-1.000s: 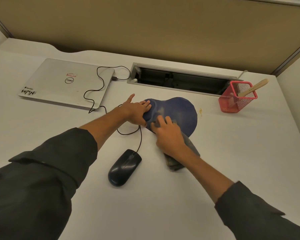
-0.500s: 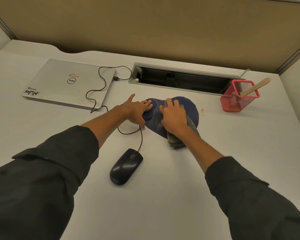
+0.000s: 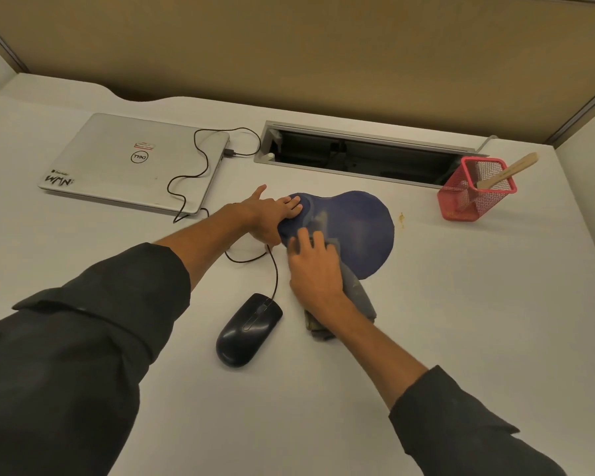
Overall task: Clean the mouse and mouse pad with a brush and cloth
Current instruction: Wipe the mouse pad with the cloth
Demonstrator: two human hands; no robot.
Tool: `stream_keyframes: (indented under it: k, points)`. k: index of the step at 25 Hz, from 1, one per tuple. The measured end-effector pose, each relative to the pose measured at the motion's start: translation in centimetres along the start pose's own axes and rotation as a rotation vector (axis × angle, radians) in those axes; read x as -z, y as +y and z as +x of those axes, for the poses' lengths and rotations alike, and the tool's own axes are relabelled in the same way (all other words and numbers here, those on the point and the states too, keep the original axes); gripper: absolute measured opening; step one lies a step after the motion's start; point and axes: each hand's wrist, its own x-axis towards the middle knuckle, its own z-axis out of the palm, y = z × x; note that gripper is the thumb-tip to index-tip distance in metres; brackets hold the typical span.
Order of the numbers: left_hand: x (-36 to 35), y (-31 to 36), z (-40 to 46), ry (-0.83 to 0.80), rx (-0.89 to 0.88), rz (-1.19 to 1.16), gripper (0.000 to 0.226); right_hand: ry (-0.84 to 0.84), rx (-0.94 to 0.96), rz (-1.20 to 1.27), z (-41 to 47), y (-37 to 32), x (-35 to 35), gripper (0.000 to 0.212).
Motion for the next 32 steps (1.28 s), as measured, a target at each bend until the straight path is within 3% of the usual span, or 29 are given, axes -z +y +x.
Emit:
stream_keyframes:
  k: [3,9,14,19,23,26,28,29,30,32]
  points:
    - [0.1,0.0,-0.1,0.002,-0.004,0.002,0.09,-0.005,0.05,0.043,-0.6,0.2,-0.1,0.047]
    - [-0.2,-0.2,0.2,0.008,-0.007,-0.015,0.092,0.038,-0.173,-0.007,4.8,3.9,-0.1,0.045]
    - [-0.9,-0.2,0.7,0.046,-0.001,-0.047,0.088,0.045,-0.116,0.016,10.0,6.1,0.0,0.037]
    - [-0.8,-0.1,0.6,0.063,0.011,-0.033,0.092,0.042,-0.113,0.009,7.3,5.3,0.1,0.04]
    - [-0.5,0.2,0.4,0.048,0.016,-0.052,0.093,0.024,-0.068,0.037,0.1,2.1,0.2,0.042]
    - [-0.1,0.4,0.3,0.03,0.029,-0.057,0.092,-0.128,0.034,0.218,-2.0,2.0,1.0,0.027]
    - [-0.1,0.5,0.2,0.024,0.035,-0.049,0.093,-0.17,-0.067,0.507,0.9,4.6,2.6,0.003]
    - [-0.1,0.6,0.2,0.022,0.036,-0.049,0.093,-0.108,-0.162,0.553,2.8,6.2,3.0,0.008]
    - [-0.1,0.6,0.3,0.024,0.039,-0.051,0.093,-0.033,-0.201,0.49,4.4,7.6,3.2,0.006]
    - [-0.3,0.7,0.4,0.028,0.052,-0.037,0.093,0.002,-0.172,0.265,6.5,8.7,2.6,0.027]
